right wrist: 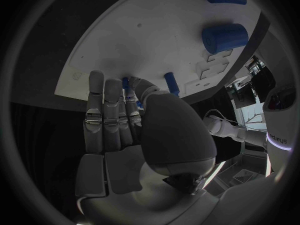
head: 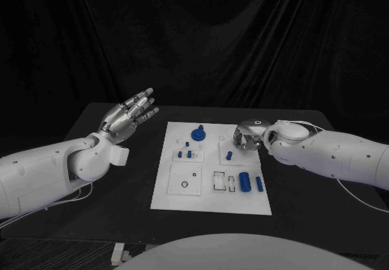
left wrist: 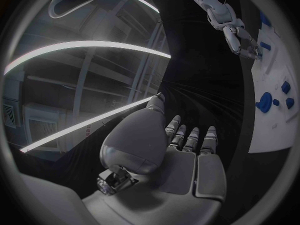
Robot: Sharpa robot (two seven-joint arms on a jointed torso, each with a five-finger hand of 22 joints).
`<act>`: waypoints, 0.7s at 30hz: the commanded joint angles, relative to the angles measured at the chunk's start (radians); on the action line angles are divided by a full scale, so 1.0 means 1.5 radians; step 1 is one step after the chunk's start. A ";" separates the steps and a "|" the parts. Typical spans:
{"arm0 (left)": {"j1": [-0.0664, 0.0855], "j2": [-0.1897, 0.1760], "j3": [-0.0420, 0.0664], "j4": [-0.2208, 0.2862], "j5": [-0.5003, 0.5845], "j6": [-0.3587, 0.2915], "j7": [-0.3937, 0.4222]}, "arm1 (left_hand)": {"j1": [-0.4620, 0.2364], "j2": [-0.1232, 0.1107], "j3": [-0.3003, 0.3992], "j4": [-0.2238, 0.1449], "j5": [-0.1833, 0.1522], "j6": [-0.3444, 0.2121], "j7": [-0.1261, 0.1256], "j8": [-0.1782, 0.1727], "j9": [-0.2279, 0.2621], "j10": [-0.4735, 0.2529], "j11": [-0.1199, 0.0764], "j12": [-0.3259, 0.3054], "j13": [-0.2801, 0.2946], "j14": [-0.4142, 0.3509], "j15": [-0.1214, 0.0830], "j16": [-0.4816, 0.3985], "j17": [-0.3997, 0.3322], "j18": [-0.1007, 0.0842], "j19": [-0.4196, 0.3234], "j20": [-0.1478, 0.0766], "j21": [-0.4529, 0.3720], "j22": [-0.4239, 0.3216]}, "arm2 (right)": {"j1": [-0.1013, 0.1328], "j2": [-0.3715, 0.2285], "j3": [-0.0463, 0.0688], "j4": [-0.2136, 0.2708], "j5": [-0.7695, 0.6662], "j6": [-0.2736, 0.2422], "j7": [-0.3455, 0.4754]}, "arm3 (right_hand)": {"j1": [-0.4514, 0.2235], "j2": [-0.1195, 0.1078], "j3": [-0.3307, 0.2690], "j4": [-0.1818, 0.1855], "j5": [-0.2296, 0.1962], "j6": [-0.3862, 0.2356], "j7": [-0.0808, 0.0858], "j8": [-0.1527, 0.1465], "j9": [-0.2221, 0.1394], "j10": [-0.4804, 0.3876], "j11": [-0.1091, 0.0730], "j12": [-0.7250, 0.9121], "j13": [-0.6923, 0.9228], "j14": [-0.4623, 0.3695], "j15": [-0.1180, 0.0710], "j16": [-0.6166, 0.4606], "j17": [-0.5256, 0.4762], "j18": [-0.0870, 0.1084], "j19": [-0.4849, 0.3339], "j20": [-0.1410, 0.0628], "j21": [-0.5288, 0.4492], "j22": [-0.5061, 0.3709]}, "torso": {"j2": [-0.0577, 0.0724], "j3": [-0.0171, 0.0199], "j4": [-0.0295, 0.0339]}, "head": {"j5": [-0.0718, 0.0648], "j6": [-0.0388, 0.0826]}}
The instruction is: Assemble the parts on the task board
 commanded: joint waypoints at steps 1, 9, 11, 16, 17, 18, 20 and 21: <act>-0.001 0.002 0.001 0.000 0.004 0.012 0.024 | 0.006 0.001 0.001 -0.005 0.004 0.006 0.002 0.003 0.001 0.000 0.005 0.005 0.001 0.000 0.005 0.003 0.001 0.005 -0.001 0.007 -0.001 0.002 | -0.003 0.000 0.000 0.000 -0.005 -0.004 -0.002 | 0.013 0.000 0.003 -0.010 0.007 0.008 0.002 0.005 0.005 0.010 -0.002 0.001 -0.001 -0.002 -0.002 -0.005 -0.003 0.006 0.004 -0.002 0.004 0.016 | 0.000 -0.0003 0.0004 | 0.000 0.000; -0.002 0.002 0.001 -0.001 0.004 0.012 0.014 | 0.009 -0.002 0.002 -0.017 0.016 0.003 0.004 0.005 0.000 0.000 0.008 0.008 0.001 0.003 0.011 0.009 0.003 0.006 0.000 0.016 0.000 0.006 | -0.004 -0.002 0.000 0.001 -0.005 0.004 -0.011 | 0.023 -0.003 0.008 -0.023 0.018 0.010 0.006 0.005 0.010 0.019 -0.002 -0.003 -0.004 -0.007 -0.004 -0.016 -0.013 0.006 0.002 -0.004 0.007 0.018 | -0.001 -0.0002 -0.0001 | 0.001 0.000; -0.002 0.002 0.001 -0.002 0.004 0.012 0.013 | 0.010 -0.003 0.003 -0.019 0.018 0.003 0.004 0.005 0.000 0.001 0.008 0.009 0.001 0.003 0.013 0.011 0.004 0.006 0.001 0.018 0.000 0.006 | -0.004 -0.002 0.000 0.002 -0.005 0.005 -0.013 | 0.024 -0.004 0.008 -0.024 0.018 0.009 0.007 0.004 0.010 0.019 -0.002 -0.004 -0.004 -0.007 -0.004 -0.017 -0.014 0.005 0.002 -0.005 0.007 0.018 | -0.001 -0.0004 0.0001 | 0.001 0.000; -0.002 0.002 0.001 -0.002 0.004 0.013 0.009 | 0.014 -0.004 0.006 -0.028 0.025 0.002 0.004 0.006 0.000 0.000 0.008 0.010 0.001 0.005 0.017 0.014 0.005 0.006 0.001 0.021 0.001 0.007 | -0.004 -0.005 0.000 0.004 -0.005 0.003 -0.016 | 0.026 -0.005 0.009 -0.028 0.020 0.007 0.009 0.002 0.011 0.022 -0.001 -0.006 -0.005 -0.009 -0.003 -0.020 -0.017 0.005 0.001 -0.005 0.009 0.018 | -0.001 -0.0001 -0.0002 | 0.002 0.000; -0.002 0.002 0.001 -0.002 0.004 0.013 0.009 | 0.015 -0.004 0.006 -0.030 0.027 0.001 0.004 0.006 0.000 0.000 0.008 0.011 0.001 0.005 0.018 0.015 0.005 0.006 0.001 0.022 0.001 0.007 | -0.004 -0.005 0.000 0.004 -0.005 0.001 -0.016 | 0.026 -0.005 0.010 -0.028 0.019 0.007 0.010 0.002 0.011 0.023 0.000 -0.006 -0.005 -0.009 -0.003 -0.021 -0.018 0.005 0.001 -0.005 0.009 0.018 | -0.001 -0.0001 -0.0003 | 0.001 0.000; -0.003 0.002 0.001 -0.002 0.004 0.014 0.008 | 0.015 -0.004 0.007 -0.032 0.028 0.000 0.004 0.006 0.000 0.000 0.008 0.010 0.001 0.006 0.019 0.015 0.005 0.006 0.001 0.023 0.001 0.007 | -0.004 -0.006 0.000 0.006 -0.005 -0.001 -0.015 | 0.026 -0.005 0.010 -0.029 0.018 0.007 0.010 0.002 0.011 0.025 0.000 -0.006 -0.005 -0.009 -0.003 -0.021 -0.018 0.005 0.000 -0.005 0.010 0.018 | -0.001 -0.0002 -0.0004 | 0.001 0.000; -0.003 0.003 0.001 -0.002 0.004 0.014 0.007 | 0.016 -0.005 0.008 -0.035 0.029 0.001 0.004 0.006 0.000 0.000 0.008 0.011 0.001 0.006 0.020 0.016 0.005 0.006 0.002 0.023 0.001 0.007 | -0.004 -0.008 0.000 0.008 -0.005 -0.006 -0.015 | 0.028 -0.005 0.011 -0.031 0.017 0.007 0.011 0.001 0.012 0.028 0.000 -0.006 -0.006 -0.009 -0.003 -0.023 -0.020 0.005 0.000 -0.005 0.011 0.018 | -0.001 0.0000 -0.0003 | 0.001 0.000; -0.003 0.003 0.001 -0.002 0.004 0.015 0.006 | 0.018 -0.005 0.010 -0.038 0.030 0.001 0.005 0.007 0.000 0.000 0.008 0.012 0.001 0.007 0.020 0.018 0.006 0.006 0.002 0.024 0.001 0.008 | -0.004 -0.009 0.000 0.009 -0.005 -0.009 -0.014 | 0.028 -0.005 0.011 -0.031 0.017 0.007 0.011 0.001 0.012 0.028 0.000 -0.006 -0.006 -0.009 -0.003 -0.023 -0.020 0.005 0.000 -0.005 0.011 0.018 | -0.001 0.0001 -0.0001 | 0.001 0.000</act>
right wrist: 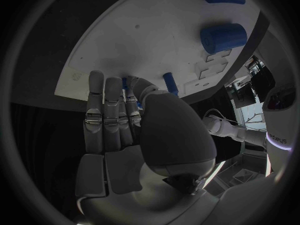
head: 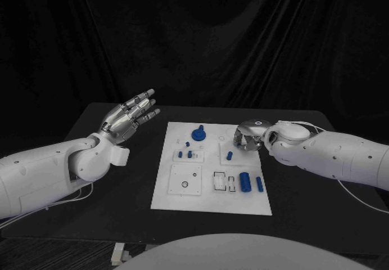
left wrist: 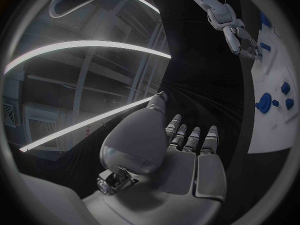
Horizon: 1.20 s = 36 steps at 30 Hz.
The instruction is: Assemble the parts on the task board
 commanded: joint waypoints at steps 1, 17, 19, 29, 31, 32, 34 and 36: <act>-0.001 0.002 0.001 0.000 0.004 0.010 0.007 | 0.008 0.001 0.001 -0.008 0.005 -0.001 0.003 0.004 0.000 0.000 0.003 0.005 0.001 0.001 0.005 0.005 0.001 0.006 0.001 0.005 0.001 0.002 | -0.003 -0.005 0.000 0.005 -0.005 -0.013 -0.012 | 0.007 0.001 0.000 -0.004 0.000 0.000 0.004 -0.001 0.001 0.008 -0.002 0.001 0.001 -0.004 0.002 -0.002 0.000 0.005 -0.003 -0.003 0.003 0.019 | 0.000 0.0003 0.0001 | -0.001 0.000; -0.001 0.007 0.001 -0.004 0.004 0.012 0.002 | 0.011 0.001 0.007 -0.020 0.015 0.003 0.005 0.007 0.001 0.000 0.005 0.008 0.001 0.002 0.008 0.009 0.002 0.006 0.002 0.008 0.002 0.005 | 0.016 -0.035 0.000 0.056 -0.005 -0.066 -0.001 | 0.009 0.003 0.001 -0.009 -0.004 0.010 0.001 0.001 0.006 0.025 -0.006 0.001 0.001 0.001 -0.001 0.001 0.001 0.005 -0.003 -0.004 0.009 0.019 | 0.000 -0.0002 0.0008 | -0.002 0.000; -0.001 0.008 0.001 -0.005 0.004 0.013 0.002 | 0.011 0.002 0.008 -0.021 0.016 0.003 0.005 0.007 0.001 0.000 0.006 0.009 0.001 0.003 0.008 0.009 0.002 0.006 0.003 0.008 0.003 0.006 | 0.023 -0.040 0.000 0.066 -0.005 -0.075 0.000 | 0.009 0.003 0.001 -0.009 -0.004 0.010 0.001 0.001 0.006 0.026 -0.006 0.001 0.001 0.001 -0.001 0.002 0.002 0.005 -0.003 -0.004 0.010 0.019 | 0.000 -0.0001 0.0011 | -0.002 0.000; -0.001 0.011 0.001 -0.009 0.004 0.013 0.000 | 0.010 0.002 0.009 -0.023 0.018 0.004 0.006 0.007 0.001 0.001 0.006 0.010 0.001 0.003 0.009 0.010 0.002 0.007 0.004 0.008 0.003 0.008 | 0.063 -0.077 0.000 0.149 -0.005 -0.096 -0.005 | 0.010 0.003 0.001 -0.010 -0.003 0.011 0.000 0.001 0.007 0.028 -0.007 0.000 0.000 0.005 -0.002 0.006 0.005 0.005 -0.002 -0.005 0.012 0.019 | 0.000 0.0002 -0.0004 | 0.002 0.000; -0.001 0.011 0.001 -0.010 0.004 0.012 0.001 | 0.010 0.002 0.009 -0.023 0.018 0.004 0.006 0.007 0.001 0.001 0.006 0.010 0.001 0.003 0.009 0.010 0.002 0.007 0.004 0.008 0.003 0.008 | 0.069 -0.085 0.000 0.176 -0.005 -0.093 -0.009 | 0.011 0.002 0.001 -0.011 -0.003 0.011 0.000 0.000 0.007 0.029 -0.007 -0.001 0.000 0.006 -0.002 0.008 0.006 0.005 -0.001 -0.005 0.012 0.019 | 0.000 0.0002 -0.0002 | 0.003 0.000; -0.001 0.012 0.001 -0.010 0.004 0.012 0.001 | 0.010 0.002 0.009 -0.023 0.018 0.004 0.006 0.008 0.001 0.001 0.006 0.010 0.001 0.003 0.009 0.010 0.002 0.007 0.004 0.008 0.003 0.008 | 0.071 -0.088 0.000 0.189 -0.005 -0.091 -0.010 | 0.011 0.002 0.001 -0.011 -0.003 0.011 0.000 0.000 0.007 0.029 -0.007 -0.001 0.000 0.006 -0.002 0.008 0.006 0.005 -0.001 -0.005 0.012 0.019 | 0.000 0.0001 -0.0002 | 0.002 0.000; -0.002 0.012 0.001 -0.011 0.004 0.011 0.002 | 0.010 0.002 0.009 -0.024 0.018 0.004 0.006 0.008 0.001 0.001 0.007 0.010 0.001 0.003 0.009 0.010 0.002 0.007 0.003 0.008 0.003 0.006 | 0.074 -0.092 0.000 0.220 -0.005 -0.087 -0.014 | 0.011 0.001 0.001 -0.012 -0.004 0.010 0.000 -0.001 0.007 0.029 -0.007 -0.002 -0.001 0.008 -0.002 0.010 0.008 0.005 0.000 -0.006 0.014 0.019 | 0.000 0.0001 0.0004 | 0.000 0.000; -0.002 0.013 0.001 -0.011 0.004 0.011 0.003 | 0.008 0.002 0.009 -0.024 0.018 0.004 0.006 0.008 0.001 0.001 0.007 0.010 0.001 0.002 0.007 0.008 0.001 0.006 0.002 0.006 0.002 0.003 | 0.075 -0.091 0.000 0.240 -0.007 -0.087 -0.016 | 0.013 0.000 0.002 -0.014 -0.004 0.005 0.001 -0.005 0.006 0.030 -0.007 -0.004 -0.001 0.011 -0.003 0.014 0.011 0.005 0.001 -0.006 0.016 0.019 | 0.000 0.0001 0.0005 | -0.002 0.000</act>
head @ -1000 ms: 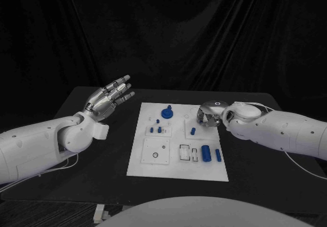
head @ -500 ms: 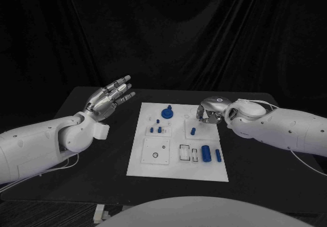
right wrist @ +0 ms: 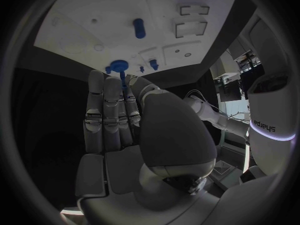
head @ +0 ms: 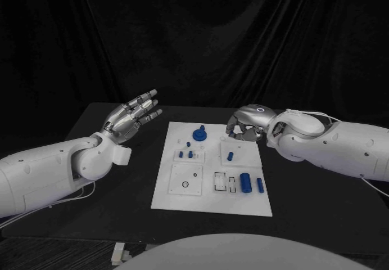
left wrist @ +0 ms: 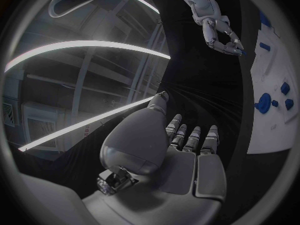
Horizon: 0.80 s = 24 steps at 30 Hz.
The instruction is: Assemble the parts on the task board
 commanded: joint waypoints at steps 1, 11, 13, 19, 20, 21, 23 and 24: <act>-0.002 0.001 0.001 0.000 0.004 0.005 0.009 | -0.001 0.001 0.002 -0.007 0.004 0.001 0.004 0.003 0.001 -0.002 0.006 0.005 0.001 -0.005 -0.002 -0.002 -0.001 0.006 -0.004 -0.004 0.001 -0.005 | 0.001 0.004 0.000 0.036 -0.012 -0.013 -0.017 | 0.006 -0.001 0.001 -0.006 0.000 -0.002 -0.001 -0.005 0.000 0.018 -0.011 -0.002 0.000 0.005 0.000 0.004 0.002 0.005 0.003 -0.004 0.003 0.018 | 0.000 0.0000 0.0002 | -0.003 0.000; -0.004 0.003 0.001 -0.001 0.004 0.003 0.013 | -0.008 0.003 0.004 -0.013 0.004 0.001 0.005 0.005 0.001 -0.003 0.008 0.007 0.001 -0.010 -0.017 -0.010 -0.003 0.006 -0.006 -0.017 0.000 -0.010 | -0.021 0.061 0.000 0.073 -0.082 0.022 -0.026 | 0.006 -0.002 0.000 -0.007 -0.003 -0.002 -0.001 -0.006 0.000 0.022 -0.012 -0.003 0.000 0.008 0.000 0.007 0.004 0.005 0.004 -0.004 0.006 0.018 | -0.001 -0.0005 -0.0002 | 0.007 0.000; -0.004 0.004 0.001 -0.002 0.004 0.003 0.013 | -0.008 0.003 0.004 -0.013 0.004 0.001 0.005 0.005 0.001 -0.003 0.008 0.007 0.001 -0.010 -0.017 -0.010 -0.003 0.006 -0.006 -0.017 0.000 -0.010 | -0.028 0.076 0.000 0.068 -0.091 0.034 -0.027 | 0.006 -0.002 0.001 -0.008 -0.003 -0.003 -0.001 -0.007 0.000 0.022 -0.012 -0.003 0.000 0.008 0.000 0.007 0.004 0.005 0.005 -0.005 0.007 0.018 | -0.001 -0.0004 -0.0005 | 0.011 0.000; -0.006 0.009 0.001 -0.004 0.004 0.006 0.011 | -0.009 0.003 0.005 -0.013 0.004 0.001 0.006 0.005 0.001 -0.003 0.007 0.006 0.000 -0.010 -0.016 -0.009 -0.003 0.006 -0.006 -0.017 0.000 -0.010 | -0.050 0.120 0.000 0.043 -0.112 0.051 -0.027 | 0.006 -0.002 0.001 -0.009 -0.003 -0.005 -0.001 -0.010 -0.001 0.021 -0.011 -0.005 -0.001 0.009 0.000 0.007 0.004 0.005 0.005 -0.005 0.008 0.018 | -0.003 -0.0005 -0.0032 | 0.021 0.000; -0.006 0.010 0.001 -0.004 0.004 0.006 0.011 | -0.009 0.003 0.005 -0.013 0.004 0.001 0.006 0.005 0.001 -0.004 0.007 0.006 0.000 -0.009 -0.015 -0.008 -0.002 0.006 -0.006 -0.018 0.000 -0.010 | -0.052 0.123 0.000 0.040 -0.114 0.052 -0.027 | 0.007 -0.003 0.002 -0.009 -0.003 -0.006 0.000 -0.011 -0.001 0.021 -0.011 -0.006 -0.001 0.009 0.000 0.007 0.004 0.005 0.005 -0.005 0.009 0.018 | -0.003 -0.0007 -0.0022 | 0.021 0.000; -0.007 0.010 0.001 -0.005 0.004 0.006 0.011 | -0.009 0.003 0.005 -0.013 0.004 0.001 0.006 0.005 0.001 -0.004 0.007 0.006 0.000 -0.009 -0.015 -0.008 -0.002 0.006 -0.006 -0.018 0.000 -0.010 | -0.056 0.130 0.000 0.035 -0.119 0.053 -0.027 | 0.007 -0.003 0.002 -0.009 -0.003 -0.006 0.000 -0.011 -0.001 0.021 -0.011 -0.006 -0.001 0.009 0.000 0.007 0.004 0.005 0.005 -0.005 0.009 0.018 | -0.004 -0.0009 -0.0003 | 0.020 0.000; -0.008 0.011 0.001 -0.005 0.004 0.007 0.011 | -0.009 0.004 0.005 -0.014 0.004 0.001 0.006 0.005 0.001 -0.004 0.007 0.006 0.000 -0.009 -0.014 -0.007 -0.002 0.006 -0.006 -0.018 0.000 -0.009 | -0.060 0.137 0.000 0.030 -0.123 0.056 -0.026 | 0.007 -0.003 0.002 -0.010 -0.004 -0.008 0.000 -0.012 -0.002 0.021 -0.010 -0.007 -0.001 0.009 0.000 0.004 0.001 0.005 0.005 -0.005 0.010 0.018 | -0.005 -0.0012 0.0002 | 0.022 0.000; -0.008 0.012 0.001 -0.005 0.004 0.008 0.011 | -0.010 0.004 0.006 -0.014 0.004 0.001 0.006 0.006 0.001 -0.004 0.007 0.006 0.000 -0.009 -0.012 -0.006 -0.002 0.006 -0.006 -0.018 0.000 -0.009 | -0.063 0.140 0.000 0.027 -0.125 0.058 -0.026 | 0.007 -0.003 0.002 -0.010 -0.004 -0.008 0.000 -0.012 -0.002 0.021 -0.010 -0.007 -0.001 0.009 0.000 0.004 0.001 0.005 0.005 -0.005 0.010 0.018 | -0.005 -0.0012 0.0003 | 0.023 0.000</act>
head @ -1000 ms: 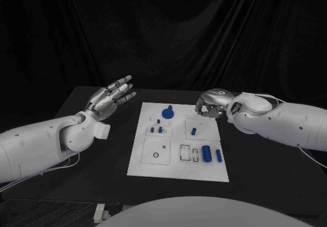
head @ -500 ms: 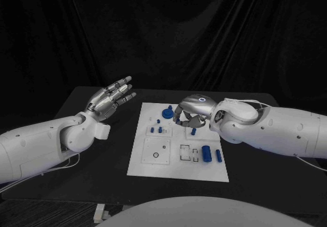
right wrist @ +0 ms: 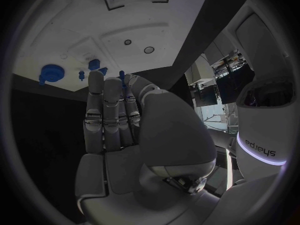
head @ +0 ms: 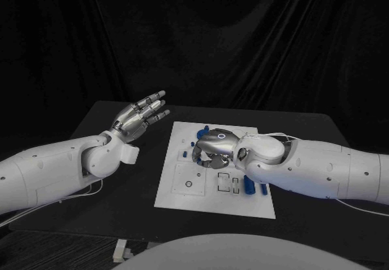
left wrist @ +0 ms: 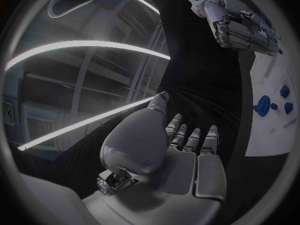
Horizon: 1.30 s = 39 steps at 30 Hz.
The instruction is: Assemble the parts on the task board
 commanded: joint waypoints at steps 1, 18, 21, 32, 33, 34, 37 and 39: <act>-0.002 0.002 0.001 0.000 0.004 0.008 0.010 | -0.007 0.001 -0.001 -0.004 0.002 -0.001 0.003 0.003 0.001 -0.001 0.005 0.003 0.000 0.000 0.002 0.002 0.001 0.006 0.000 -0.004 0.000 -0.001 | -0.007 0.007 0.001 -0.008 -0.036 0.022 -0.013 | 0.006 -0.002 -0.001 -0.004 -0.002 -0.003 0.000 -0.004 -0.001 0.019 -0.013 -0.001 -0.001 0.004 0.000 0.000 -0.001 0.005 0.003 -0.003 0.004 0.019 | -0.002 -0.0008 0.0022 | 0.003 0.000; -0.008 0.003 0.001 -0.001 0.004 0.006 0.010 | -0.009 0.001 -0.001 -0.004 0.002 0.000 0.003 0.004 0.001 -0.002 0.004 0.003 0.000 -0.001 0.003 0.001 0.000 0.006 0.000 -0.004 0.000 -0.002 | -0.024 0.020 0.001 -0.030 -0.055 0.035 -0.016 | 0.006 -0.002 0.000 -0.004 -0.002 -0.005 0.001 -0.006 -0.002 0.019 -0.012 -0.001 -0.001 0.004 0.000 -0.001 -0.001 0.005 0.002 -0.003 0.005 0.019 | 0.000 0.0000 0.0018 | 0.009 0.000; -0.008 0.003 0.001 0.000 0.004 0.007 0.009 | -0.009 0.001 -0.001 -0.004 0.002 0.000 0.003 0.004 0.001 -0.002 0.004 0.003 0.000 -0.001 0.003 0.001 0.000 0.006 0.000 -0.004 0.000 -0.002 | -0.026 0.021 0.001 -0.032 -0.055 0.035 -0.016 | 0.006 -0.002 0.000 -0.004 -0.002 -0.005 0.001 -0.006 -0.002 0.019 -0.012 -0.002 -0.001 0.004 0.000 -0.001 -0.002 0.005 0.002 -0.003 0.005 0.019 | 0.000 -0.0001 -0.0003 | 0.011 0.000; -0.009 0.004 0.001 -0.002 0.004 0.009 0.007 | -0.010 0.001 -0.001 -0.004 0.002 0.002 0.003 0.004 0.001 -0.002 0.004 0.003 0.000 -0.001 0.002 0.001 0.000 0.006 0.000 -0.005 -0.001 -0.002 | -0.034 0.025 0.001 -0.040 -0.056 0.036 -0.015 | 0.006 -0.002 0.000 -0.004 -0.002 -0.006 0.001 -0.007 -0.002 0.019 -0.012 -0.002 -0.001 0.003 0.000 -0.002 -0.003 0.005 0.002 -0.003 0.006 0.019 | -0.001 -0.0002 0.0008 | 0.011 0.000; -0.009 0.005 0.001 -0.002 0.004 0.009 0.006 | -0.010 0.001 -0.001 -0.004 0.002 0.002 0.003 0.004 0.001 -0.002 0.004 0.003 0.000 -0.001 0.002 0.001 0.000 0.006 0.000 -0.005 -0.001 -0.002 | -0.035 0.025 0.001 -0.040 -0.056 0.036 -0.015 | 0.006 -0.002 0.000 -0.004 -0.002 -0.006 0.001 -0.007 -0.002 0.019 -0.012 -0.002 -0.001 0.003 0.000 -0.002 -0.003 0.005 0.002 -0.003 0.006 0.019 | -0.001 -0.0003 0.0006 | 0.011 0.000; -0.010 0.005 0.001 -0.002 0.004 0.009 0.006 | -0.010 0.001 -0.001 -0.004 0.002 0.002 0.003 0.004 0.001 -0.002 0.004 0.003 0.000 -0.001 0.002 0.001 0.000 0.006 0.000 -0.005 -0.001 -0.002 | -0.036 0.026 0.001 -0.041 -0.056 0.036 -0.015 | 0.006 -0.002 0.000 -0.004 -0.002 -0.006 0.001 -0.007 -0.002 0.019 -0.012 -0.002 -0.001 0.003 0.000 -0.002 -0.003 0.005 0.002 -0.003 0.006 0.019 | -0.001 -0.0005 0.0004 | 0.012 0.000; -0.010 0.005 0.001 -0.003 0.004 0.010 0.005 | -0.010 0.001 -0.001 -0.004 0.002 0.002 0.003 0.004 0.001 -0.002 0.004 0.003 0.000 -0.001 0.002 0.001 0.000 0.006 0.000 -0.005 -0.001 -0.002 | -0.039 0.028 0.001 -0.042 -0.056 0.037 -0.015 | 0.006 -0.002 0.000 -0.004 -0.002 -0.006 0.001 -0.007 -0.002 0.019 -0.012 -0.002 -0.001 0.003 0.000 -0.002 -0.003 0.005 0.002 -0.003 0.006 0.019 | -0.002 -0.0005 0.0006 | 0.011 0.000; -0.010 0.006 0.001 -0.004 0.004 0.011 0.005 | -0.010 0.001 -0.001 -0.004 0.002 0.002 0.003 0.004 0.001 -0.002 0.004 0.003 0.000 -0.001 0.002 0.001 0.000 0.006 0.000 -0.005 -0.001 -0.002 | -0.041 0.028 0.001 -0.042 -0.056 0.037 -0.014 | 0.006 -0.002 0.001 -0.005 -0.003 -0.006 0.001 -0.007 -0.002 0.020 -0.012 -0.002 -0.001 0.003 0.000 -0.004 -0.004 0.005 0.002 -0.003 0.006 0.019 | -0.002 -0.0007 0.0005 | 0.011 0.000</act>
